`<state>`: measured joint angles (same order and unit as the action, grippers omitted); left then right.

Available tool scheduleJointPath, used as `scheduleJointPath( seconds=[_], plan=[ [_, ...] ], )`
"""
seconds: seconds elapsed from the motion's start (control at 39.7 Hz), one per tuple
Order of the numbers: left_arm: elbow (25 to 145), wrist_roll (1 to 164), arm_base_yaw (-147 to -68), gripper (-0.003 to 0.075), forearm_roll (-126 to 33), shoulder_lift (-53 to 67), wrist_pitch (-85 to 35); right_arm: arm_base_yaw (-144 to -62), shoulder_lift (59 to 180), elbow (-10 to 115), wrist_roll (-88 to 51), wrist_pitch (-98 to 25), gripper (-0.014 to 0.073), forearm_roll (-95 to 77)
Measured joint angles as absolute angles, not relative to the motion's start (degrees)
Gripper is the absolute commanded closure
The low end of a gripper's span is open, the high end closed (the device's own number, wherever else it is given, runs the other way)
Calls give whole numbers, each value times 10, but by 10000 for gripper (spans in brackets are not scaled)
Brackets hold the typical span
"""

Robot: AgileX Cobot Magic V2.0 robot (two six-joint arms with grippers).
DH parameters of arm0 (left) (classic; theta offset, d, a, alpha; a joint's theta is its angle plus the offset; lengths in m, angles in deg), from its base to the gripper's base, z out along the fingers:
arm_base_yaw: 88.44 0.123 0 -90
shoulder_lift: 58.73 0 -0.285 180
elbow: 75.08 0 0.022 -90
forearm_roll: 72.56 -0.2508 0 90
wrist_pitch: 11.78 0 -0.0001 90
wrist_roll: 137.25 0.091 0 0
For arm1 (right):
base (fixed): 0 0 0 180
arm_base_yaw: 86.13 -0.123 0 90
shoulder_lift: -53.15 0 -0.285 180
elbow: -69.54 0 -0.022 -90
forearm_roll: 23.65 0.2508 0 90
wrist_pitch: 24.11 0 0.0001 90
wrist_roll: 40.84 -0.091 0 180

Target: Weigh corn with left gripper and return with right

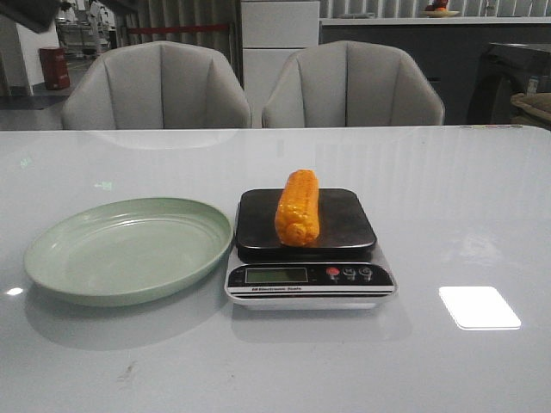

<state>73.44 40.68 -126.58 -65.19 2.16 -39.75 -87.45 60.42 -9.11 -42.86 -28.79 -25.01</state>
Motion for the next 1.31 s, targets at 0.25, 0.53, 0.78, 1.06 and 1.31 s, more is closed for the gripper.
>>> scheduleJointPath(
  seconds=[0.25,0.53,0.78,1.06,1.31],
  plan=[
    [646,407,-1266,146,-709,-162,-418,-874,604,-91,-429,-288,435,-250],
    [559,407,-1267,156,-734,-334,-453,-874,604,-91,-429,-288,435,-250],
    [502,407,-1267,449,-738,-457,-474,-874,604,-91,-429,-288,435,-250],
    [493,407,-1267,596,-738,-481,-476,-874,604,-91,-429,-253,435,-250],
    [493,407,-1267,596,-741,-481,-480,-874,604,-91,-429,-186,435,-250]
  ],
)
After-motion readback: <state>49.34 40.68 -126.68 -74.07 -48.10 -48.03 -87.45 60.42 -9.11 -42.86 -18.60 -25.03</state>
